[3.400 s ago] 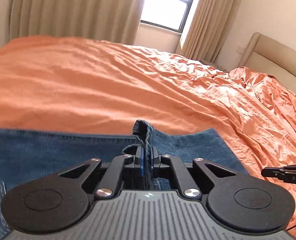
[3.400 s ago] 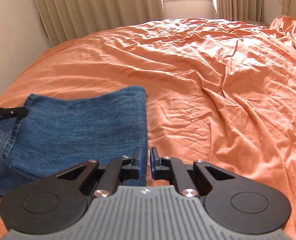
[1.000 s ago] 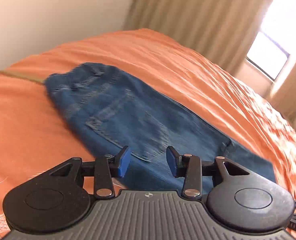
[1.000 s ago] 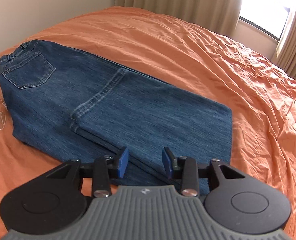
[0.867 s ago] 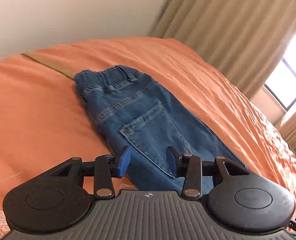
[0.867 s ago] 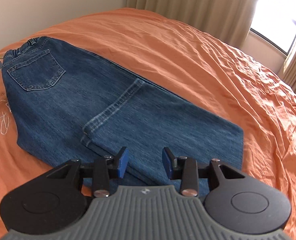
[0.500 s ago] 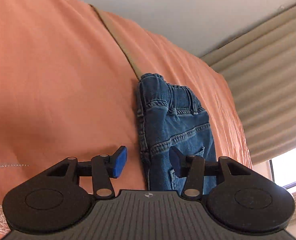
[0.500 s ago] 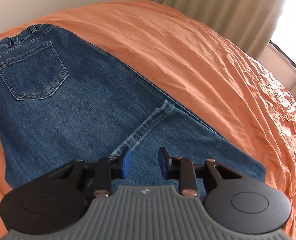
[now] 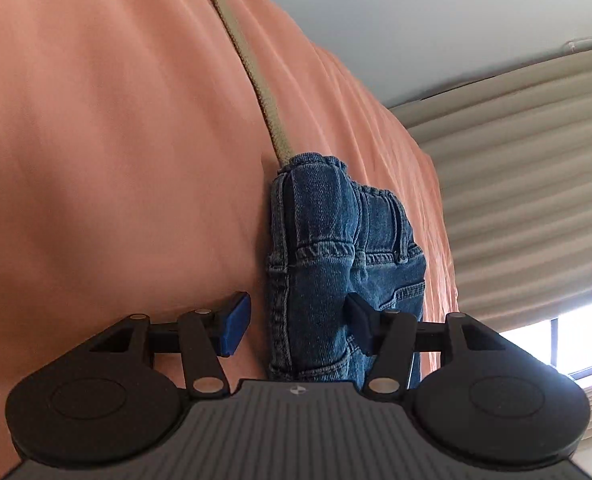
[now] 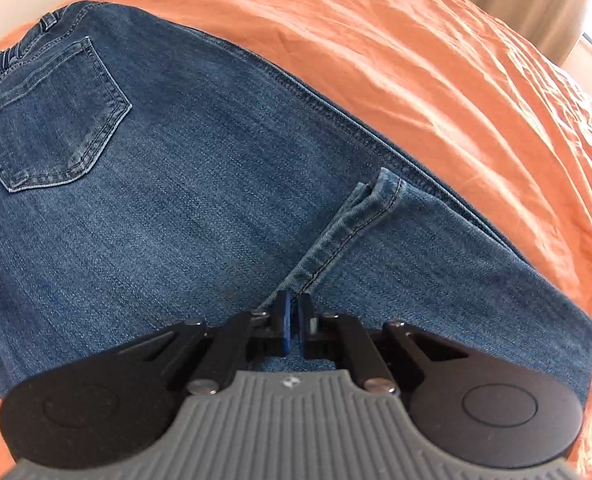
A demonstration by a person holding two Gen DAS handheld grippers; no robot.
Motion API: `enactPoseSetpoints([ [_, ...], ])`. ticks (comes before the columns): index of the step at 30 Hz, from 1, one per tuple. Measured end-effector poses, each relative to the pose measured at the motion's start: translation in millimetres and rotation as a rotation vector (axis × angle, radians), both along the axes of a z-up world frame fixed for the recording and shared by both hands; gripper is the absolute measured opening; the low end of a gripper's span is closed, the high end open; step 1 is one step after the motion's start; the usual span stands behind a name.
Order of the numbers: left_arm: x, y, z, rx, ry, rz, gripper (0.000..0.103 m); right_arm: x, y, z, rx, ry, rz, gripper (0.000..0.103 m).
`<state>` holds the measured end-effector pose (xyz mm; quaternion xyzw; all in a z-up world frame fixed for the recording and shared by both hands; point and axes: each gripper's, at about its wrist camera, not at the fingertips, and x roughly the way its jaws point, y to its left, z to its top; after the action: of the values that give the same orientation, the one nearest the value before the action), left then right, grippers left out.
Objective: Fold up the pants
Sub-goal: 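Grasp the jeans waistband with the left gripper and lift it, then fold the waistband over onto the folded legs with the left gripper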
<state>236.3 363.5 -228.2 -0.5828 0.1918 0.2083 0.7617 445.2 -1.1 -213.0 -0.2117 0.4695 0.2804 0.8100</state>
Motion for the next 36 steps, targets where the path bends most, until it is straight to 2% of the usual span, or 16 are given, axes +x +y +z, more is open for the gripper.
enactPoseSetpoints([
  [5,23,14,-3,0.025,0.018,0.005,0.059,2,-3,-1,0.015,0.01,-0.002,0.0],
  [8,34,17,3,0.09,0.078,-0.011,0.05,3,-5,-1,0.025,0.012,-0.007,0.0],
  [10,39,14,11,0.128,0.1,-0.017,0.037,3,-8,-1,0.038,0.016,-0.013,0.0],
  [11,41,11,16,0.153,0.114,-0.018,0.033,4,-9,-2,0.045,0.019,-0.016,0.0],
  [13,44,-1,31,0.224,0.125,-0.016,0.02,6,-15,-2,0.056,0.025,-0.021,0.0],
  [16,45,-24,61,0.31,0.106,0.005,0.017,7,-19,-1,0.055,0.025,-0.017,0.0],
  [19,47,-63,100,0.457,0.059,-0.029,0.016,4,-21,8,0.064,0.001,-0.024,0.001],
  [23,53,-132,153,0.686,0.028,-0.182,0.015,-17,-45,35,0.144,-0.108,-0.07,0.004],
  [27,58,-202,180,0.855,0.014,-0.331,0.015,-45,-81,55,0.213,-0.17,-0.123,0.004],
  [30,65,-263,178,0.995,0.04,-0.458,0.016,-68,-114,66,0.298,-0.197,-0.211,0.004],
  [32,75,-305,166,1.097,0.073,-0.557,0.016,-80,-136,70,0.334,-0.19,-0.269,0.005],
  [36,93,-371,133,1.141,0.139,-0.787,0.017,-102,-173,65,0.338,-0.183,-0.334,0.005],
])
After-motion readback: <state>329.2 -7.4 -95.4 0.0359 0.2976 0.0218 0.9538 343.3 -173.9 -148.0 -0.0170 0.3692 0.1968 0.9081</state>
